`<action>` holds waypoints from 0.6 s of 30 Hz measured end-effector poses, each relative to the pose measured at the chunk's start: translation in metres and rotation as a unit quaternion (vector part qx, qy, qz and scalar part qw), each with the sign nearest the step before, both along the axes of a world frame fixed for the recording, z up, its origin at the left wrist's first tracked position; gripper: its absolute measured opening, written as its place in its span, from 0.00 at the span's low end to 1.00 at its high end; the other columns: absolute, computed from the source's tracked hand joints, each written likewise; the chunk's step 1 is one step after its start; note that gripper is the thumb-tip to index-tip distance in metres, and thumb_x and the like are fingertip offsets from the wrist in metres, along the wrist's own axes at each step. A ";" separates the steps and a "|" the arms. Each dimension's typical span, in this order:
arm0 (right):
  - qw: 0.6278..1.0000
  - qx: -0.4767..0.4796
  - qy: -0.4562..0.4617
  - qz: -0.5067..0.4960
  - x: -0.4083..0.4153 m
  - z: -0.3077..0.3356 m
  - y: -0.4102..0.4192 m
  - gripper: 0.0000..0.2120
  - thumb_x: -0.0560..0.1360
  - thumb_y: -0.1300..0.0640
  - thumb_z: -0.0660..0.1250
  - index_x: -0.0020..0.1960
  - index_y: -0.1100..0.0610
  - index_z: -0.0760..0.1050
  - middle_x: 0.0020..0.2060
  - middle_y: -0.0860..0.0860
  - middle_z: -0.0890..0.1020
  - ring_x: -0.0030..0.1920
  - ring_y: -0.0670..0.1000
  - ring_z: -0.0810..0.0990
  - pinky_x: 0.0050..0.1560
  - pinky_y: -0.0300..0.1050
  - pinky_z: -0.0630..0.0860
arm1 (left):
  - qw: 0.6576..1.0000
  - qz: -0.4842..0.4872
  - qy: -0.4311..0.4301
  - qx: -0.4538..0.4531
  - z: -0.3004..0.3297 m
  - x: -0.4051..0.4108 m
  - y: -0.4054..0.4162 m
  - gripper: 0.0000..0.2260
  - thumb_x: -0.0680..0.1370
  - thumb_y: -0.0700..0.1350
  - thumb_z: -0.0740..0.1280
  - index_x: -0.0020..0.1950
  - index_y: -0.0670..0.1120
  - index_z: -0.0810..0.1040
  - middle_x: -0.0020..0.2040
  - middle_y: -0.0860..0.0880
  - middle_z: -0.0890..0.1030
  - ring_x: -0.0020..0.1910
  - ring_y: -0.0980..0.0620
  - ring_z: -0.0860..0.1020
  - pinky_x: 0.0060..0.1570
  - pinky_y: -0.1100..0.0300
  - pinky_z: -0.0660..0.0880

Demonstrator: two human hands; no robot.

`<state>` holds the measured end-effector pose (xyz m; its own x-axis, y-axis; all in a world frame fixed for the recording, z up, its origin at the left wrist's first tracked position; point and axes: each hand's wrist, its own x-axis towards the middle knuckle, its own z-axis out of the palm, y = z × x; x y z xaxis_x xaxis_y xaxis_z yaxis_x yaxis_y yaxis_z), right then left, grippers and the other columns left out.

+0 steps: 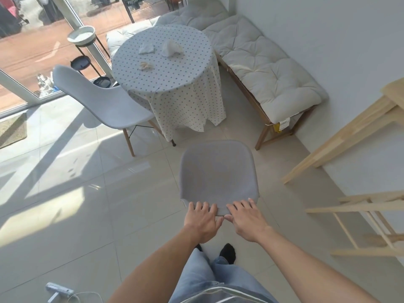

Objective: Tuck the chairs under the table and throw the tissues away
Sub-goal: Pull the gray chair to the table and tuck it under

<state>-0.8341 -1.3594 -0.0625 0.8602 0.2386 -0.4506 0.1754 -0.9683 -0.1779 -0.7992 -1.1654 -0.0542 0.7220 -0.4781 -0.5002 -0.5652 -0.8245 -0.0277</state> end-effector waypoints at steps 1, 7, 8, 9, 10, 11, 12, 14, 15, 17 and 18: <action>1.000 0.002 0.000 0.003 0.001 0.000 -0.001 0.25 0.85 0.40 0.46 0.72 0.53 0.67 0.66 0.53 0.76 0.67 0.59 0.73 0.76 0.63 0.58 | 1.000 0.000 -0.001 -0.001 0.001 0.001 -0.001 0.31 0.85 0.65 0.42 0.73 0.46 0.68 0.66 0.41 0.77 0.62 0.37 0.75 0.65 0.39 0.67; 1.000 -0.001 -0.017 0.016 0.020 -0.004 -0.009 0.25 0.85 0.39 0.45 0.71 0.52 0.68 0.63 0.52 0.78 0.64 0.59 0.74 0.74 0.62 0.61 | 1.000 0.015 -0.014 -0.011 0.004 0.015 -0.006 0.30 0.84 0.66 0.42 0.67 0.47 0.70 0.62 0.42 0.79 0.58 0.38 0.75 0.62 0.40 0.68; 1.000 -0.003 -0.018 0.017 0.025 -0.003 -0.011 0.25 0.85 0.39 0.45 0.71 0.52 0.68 0.63 0.51 0.78 0.64 0.58 0.74 0.74 0.61 0.61 | 1.000 0.020 -0.015 -0.012 0.005 0.019 -0.008 0.29 0.84 0.66 0.42 0.67 0.47 0.71 0.62 0.42 0.79 0.58 0.38 0.75 0.62 0.40 0.68; 1.000 -0.004 -0.019 0.018 0.031 -0.003 -0.013 0.24 0.85 0.39 0.46 0.70 0.52 0.68 0.63 0.51 0.78 0.64 0.58 0.75 0.74 0.61 0.61 | 0.999 0.025 -0.016 -0.014 0.005 0.024 -0.010 0.29 0.84 0.66 0.42 0.67 0.47 0.71 0.62 0.42 0.79 0.58 0.38 0.75 0.62 0.40 0.68; 1.000 -0.005 -0.020 0.019 0.037 -0.003 -0.015 0.24 0.85 0.39 0.46 0.71 0.51 0.68 0.63 0.51 0.78 0.64 0.58 0.75 0.74 0.61 0.61 | 0.999 0.028 -0.019 -0.015 0.005 0.029 -0.012 0.29 0.84 0.66 0.43 0.67 0.47 0.71 0.61 0.42 0.79 0.58 0.38 0.75 0.62 0.40 0.69; 1.000 -0.008 -0.021 0.019 0.044 -0.003 -0.017 0.24 0.85 0.39 0.46 0.71 0.51 0.68 0.63 0.51 0.78 0.64 0.58 0.74 0.75 0.61 0.60 | 0.999 0.032 -0.022 -0.016 0.005 0.034 -0.014 0.29 0.84 0.66 0.43 0.67 0.47 0.71 0.61 0.42 0.79 0.57 0.38 0.75 0.61 0.41 0.69; 0.999 -0.013 -0.020 0.022 0.052 -0.002 -0.019 0.24 0.85 0.39 0.46 0.72 0.51 0.68 0.63 0.51 0.78 0.64 0.58 0.74 0.75 0.61 0.60 | 0.999 0.036 -0.025 -0.017 0.005 0.040 -0.016 0.29 0.85 0.66 0.43 0.66 0.47 0.71 0.61 0.42 0.79 0.57 0.38 0.76 0.60 0.41 0.69; 0.999 -0.024 -0.018 0.029 0.068 -0.002 -0.023 0.23 0.85 0.40 0.46 0.71 0.50 0.67 0.63 0.52 0.77 0.65 0.58 0.74 0.75 0.61 0.60 | 0.998 0.045 -0.029 -0.022 0.004 0.053 -0.020 0.28 0.85 0.65 0.44 0.66 0.46 0.72 0.61 0.42 0.79 0.57 0.38 0.76 0.61 0.41 0.69; 0.999 -0.028 -0.019 0.032 0.078 -0.002 -0.025 0.23 0.85 0.40 0.46 0.71 0.50 0.67 0.63 0.52 0.78 0.65 0.58 0.74 0.75 0.60 0.60 | 0.998 0.051 -0.030 -0.022 0.004 0.060 -0.022 0.28 0.85 0.65 0.44 0.66 0.46 0.72 0.61 0.42 0.79 0.58 0.38 0.76 0.63 0.40 0.68; 0.998 -0.035 -0.022 0.038 0.100 -0.001 -0.028 0.22 0.85 0.40 0.46 0.70 0.50 0.68 0.63 0.51 0.78 0.65 0.58 0.74 0.75 0.59 0.60 | 0.997 0.066 -0.033 -0.023 0.003 0.077 -0.027 0.28 0.85 0.65 0.45 0.67 0.46 0.72 0.62 0.41 0.79 0.60 0.37 0.75 0.66 0.39 0.68; 0.998 -0.037 -0.019 0.040 0.112 0.000 -0.029 0.22 0.85 0.40 0.47 0.71 0.50 0.68 0.63 0.52 0.78 0.65 0.58 0.74 0.75 0.59 0.60 | 0.997 0.072 -0.033 -0.026 0.002 0.086 -0.029 0.29 0.85 0.65 0.45 0.67 0.46 0.72 0.62 0.41 0.79 0.60 0.37 0.75 0.66 0.39 0.67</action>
